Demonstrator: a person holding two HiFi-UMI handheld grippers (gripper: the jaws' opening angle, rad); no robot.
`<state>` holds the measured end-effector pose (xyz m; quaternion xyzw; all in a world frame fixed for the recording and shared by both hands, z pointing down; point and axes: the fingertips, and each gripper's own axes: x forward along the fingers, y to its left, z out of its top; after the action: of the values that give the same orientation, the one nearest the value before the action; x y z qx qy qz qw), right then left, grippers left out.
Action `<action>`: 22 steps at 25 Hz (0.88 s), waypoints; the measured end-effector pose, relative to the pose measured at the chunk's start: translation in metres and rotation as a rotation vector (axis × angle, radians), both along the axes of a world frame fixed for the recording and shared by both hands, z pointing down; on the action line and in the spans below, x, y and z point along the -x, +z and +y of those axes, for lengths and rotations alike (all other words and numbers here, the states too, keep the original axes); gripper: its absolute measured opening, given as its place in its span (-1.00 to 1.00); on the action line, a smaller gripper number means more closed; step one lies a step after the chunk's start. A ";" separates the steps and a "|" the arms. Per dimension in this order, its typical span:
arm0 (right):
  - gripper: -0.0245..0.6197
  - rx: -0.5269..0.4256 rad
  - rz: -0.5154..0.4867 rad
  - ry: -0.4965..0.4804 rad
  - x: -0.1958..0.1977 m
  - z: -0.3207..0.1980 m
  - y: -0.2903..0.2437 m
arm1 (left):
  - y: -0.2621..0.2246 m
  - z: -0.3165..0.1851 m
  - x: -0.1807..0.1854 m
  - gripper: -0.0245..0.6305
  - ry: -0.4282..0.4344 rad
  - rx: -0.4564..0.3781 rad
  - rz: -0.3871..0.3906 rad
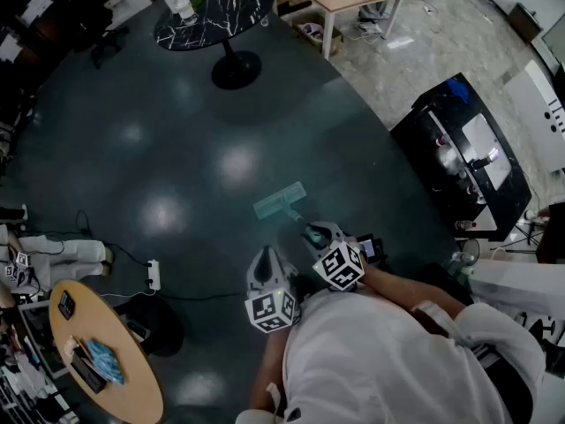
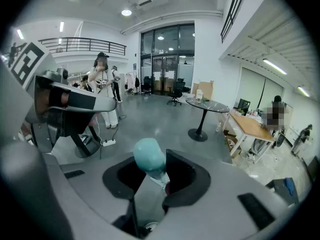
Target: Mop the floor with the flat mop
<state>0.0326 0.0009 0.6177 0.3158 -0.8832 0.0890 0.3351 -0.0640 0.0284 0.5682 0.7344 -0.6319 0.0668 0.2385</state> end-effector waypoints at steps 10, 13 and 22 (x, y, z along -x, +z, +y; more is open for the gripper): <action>-0.57 -0.006 0.009 0.013 0.007 0.007 0.001 | -0.002 0.010 0.009 -0.91 0.016 -0.012 -0.001; -0.57 0.019 0.023 0.005 0.007 0.015 0.005 | -0.002 0.009 0.014 -0.91 0.005 -0.013 0.003; -0.56 0.127 0.115 0.001 -0.011 0.053 0.026 | 0.008 0.010 0.016 -0.91 0.002 0.022 0.020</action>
<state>0.0437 0.0538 0.6439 0.2989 -0.8549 0.1266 0.4048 -0.0800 0.0380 0.5758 0.7330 -0.6280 0.0664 0.2529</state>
